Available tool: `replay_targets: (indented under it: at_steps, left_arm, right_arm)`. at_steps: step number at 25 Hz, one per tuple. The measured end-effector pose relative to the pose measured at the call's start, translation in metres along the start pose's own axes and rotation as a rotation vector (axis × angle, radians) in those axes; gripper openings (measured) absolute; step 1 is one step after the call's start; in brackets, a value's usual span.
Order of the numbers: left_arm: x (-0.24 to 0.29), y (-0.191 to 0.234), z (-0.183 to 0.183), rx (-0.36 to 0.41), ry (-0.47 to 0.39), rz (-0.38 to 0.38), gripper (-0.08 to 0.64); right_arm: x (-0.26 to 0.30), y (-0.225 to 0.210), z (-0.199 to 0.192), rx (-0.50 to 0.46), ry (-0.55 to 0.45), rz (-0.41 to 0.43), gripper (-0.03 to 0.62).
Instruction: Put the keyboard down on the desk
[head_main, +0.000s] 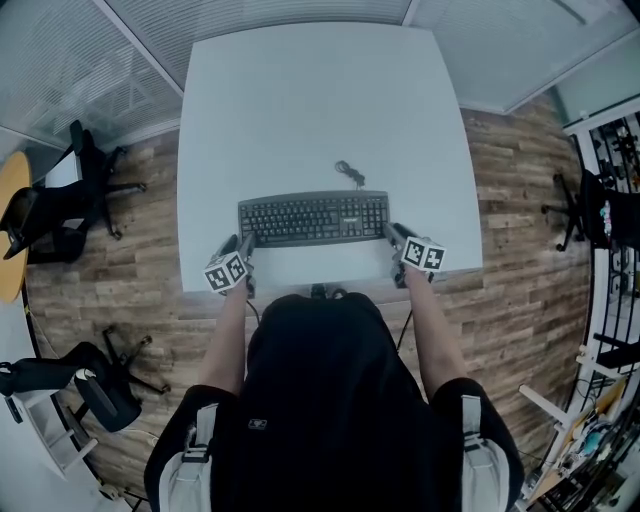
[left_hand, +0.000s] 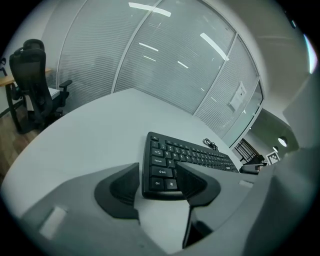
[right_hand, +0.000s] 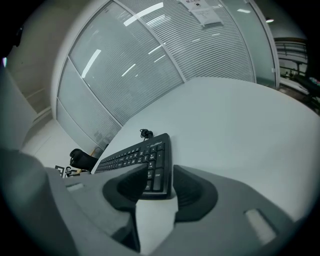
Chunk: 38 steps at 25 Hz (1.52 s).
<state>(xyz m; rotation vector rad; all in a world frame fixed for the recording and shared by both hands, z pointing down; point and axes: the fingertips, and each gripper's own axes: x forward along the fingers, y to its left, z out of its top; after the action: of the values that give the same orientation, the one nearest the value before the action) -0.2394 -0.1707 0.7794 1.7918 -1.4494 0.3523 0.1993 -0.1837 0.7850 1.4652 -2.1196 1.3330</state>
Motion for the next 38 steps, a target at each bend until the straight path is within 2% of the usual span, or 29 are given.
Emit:
replay_targets:
  at_steps: [2, 4, 6, 7, 8, 9, 12, 14, 20, 28, 38]
  left_arm:
    - [-0.006, -0.002, 0.005, 0.023, -0.014, 0.01, 0.222]
    - [-0.012, -0.006, 0.007, 0.045, -0.028, 0.007, 0.219]
    - [-0.018, -0.016, 0.01, 0.068, -0.046, -0.019, 0.147]
    - [-0.022, -0.023, 0.011, 0.076, -0.053, -0.044, 0.077]
    - [-0.025, -0.03, 0.011, 0.077, -0.053, -0.075, 0.029]
    - [-0.027, -0.037, 0.01, 0.071, -0.049, -0.107, 0.011]
    - [-0.036, -0.051, 0.01, 0.054, -0.047, -0.167, 0.009]
    - [-0.041, -0.058, 0.011, 0.054, -0.052, -0.181, 0.009]
    - [-0.055, -0.068, 0.004, 0.053, -0.046, -0.198, 0.009]
    - [-0.067, -0.077, -0.004, 0.058, -0.045, -0.187, 0.011]
    - [-0.081, -0.097, -0.015, 0.082, -0.048, -0.185, 0.011]
  right_arm:
    - [-0.003, 0.002, -0.001, -0.007, 0.007, 0.031, 0.148]
    - [-0.007, 0.008, -0.001, -0.051, 0.012, 0.07, 0.074]
    - [-0.013, 0.02, 0.002, -0.121, 0.013, 0.114, 0.02]
    - [-0.016, 0.026, 0.002, -0.159, 0.018, 0.132, 0.003]
    - [-0.019, 0.031, 0.001, -0.196, 0.03, 0.145, 0.003]
    - [-0.022, 0.035, -0.001, -0.234, 0.049, 0.152, 0.003]
    - [-0.026, 0.041, -0.008, -0.342, 0.099, 0.154, 0.002]
    - [-0.029, 0.043, -0.009, -0.371, 0.107, 0.155, 0.002]
    - [-0.042, 0.04, -0.013, -0.377, 0.103, 0.157, 0.002]
    - [-0.05, 0.034, -0.02, -0.415, 0.123, 0.144, 0.002]
    - [-0.065, 0.035, -0.024, -0.433, 0.1, 0.153, 0.002]
